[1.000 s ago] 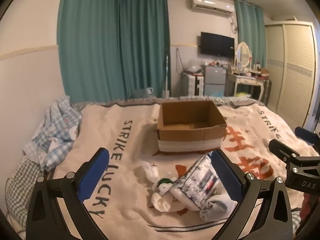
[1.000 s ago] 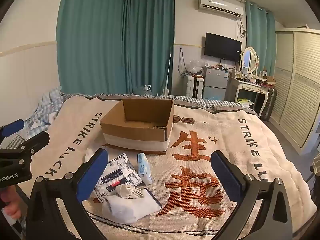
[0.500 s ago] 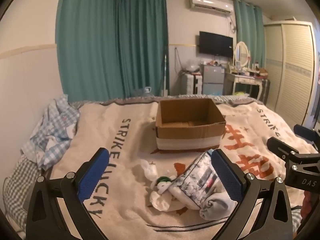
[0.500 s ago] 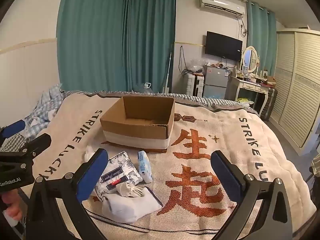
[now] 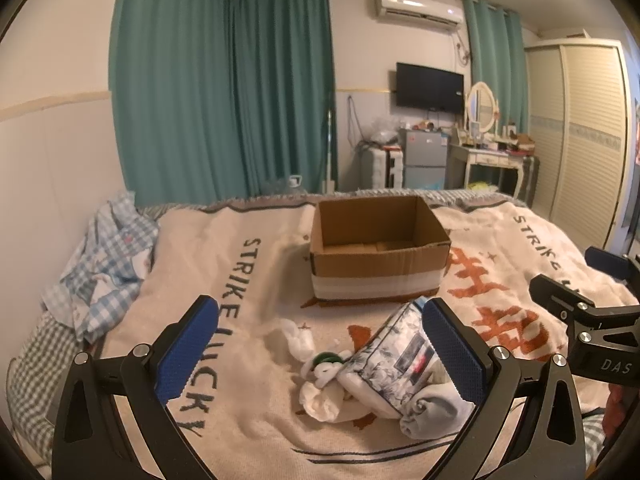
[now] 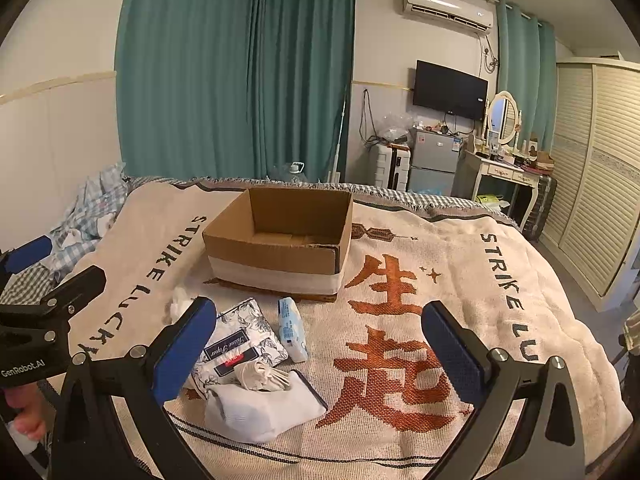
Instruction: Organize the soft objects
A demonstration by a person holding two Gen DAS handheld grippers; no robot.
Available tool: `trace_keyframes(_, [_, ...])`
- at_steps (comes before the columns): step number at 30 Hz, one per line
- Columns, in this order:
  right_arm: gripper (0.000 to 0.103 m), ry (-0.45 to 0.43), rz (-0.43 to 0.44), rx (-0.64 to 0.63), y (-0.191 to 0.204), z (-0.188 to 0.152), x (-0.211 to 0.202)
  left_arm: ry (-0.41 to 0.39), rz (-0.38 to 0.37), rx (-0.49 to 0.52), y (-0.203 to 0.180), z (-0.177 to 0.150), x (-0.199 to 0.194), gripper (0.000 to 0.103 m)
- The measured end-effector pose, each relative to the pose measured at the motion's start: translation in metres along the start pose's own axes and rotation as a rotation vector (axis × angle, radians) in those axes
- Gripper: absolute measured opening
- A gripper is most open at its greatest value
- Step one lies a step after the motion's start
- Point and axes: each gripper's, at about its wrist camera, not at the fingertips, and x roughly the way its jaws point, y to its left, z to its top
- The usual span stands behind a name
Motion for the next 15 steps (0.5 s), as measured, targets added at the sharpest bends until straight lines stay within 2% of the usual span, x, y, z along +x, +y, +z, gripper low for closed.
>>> trace_keyframes(15, [0.103,0.005,-0.003,-0.005,0.0047,0.001,0.0002,0.002,-0.013,0.01,-0.0009,-0.0011,-0.0007,0.103])
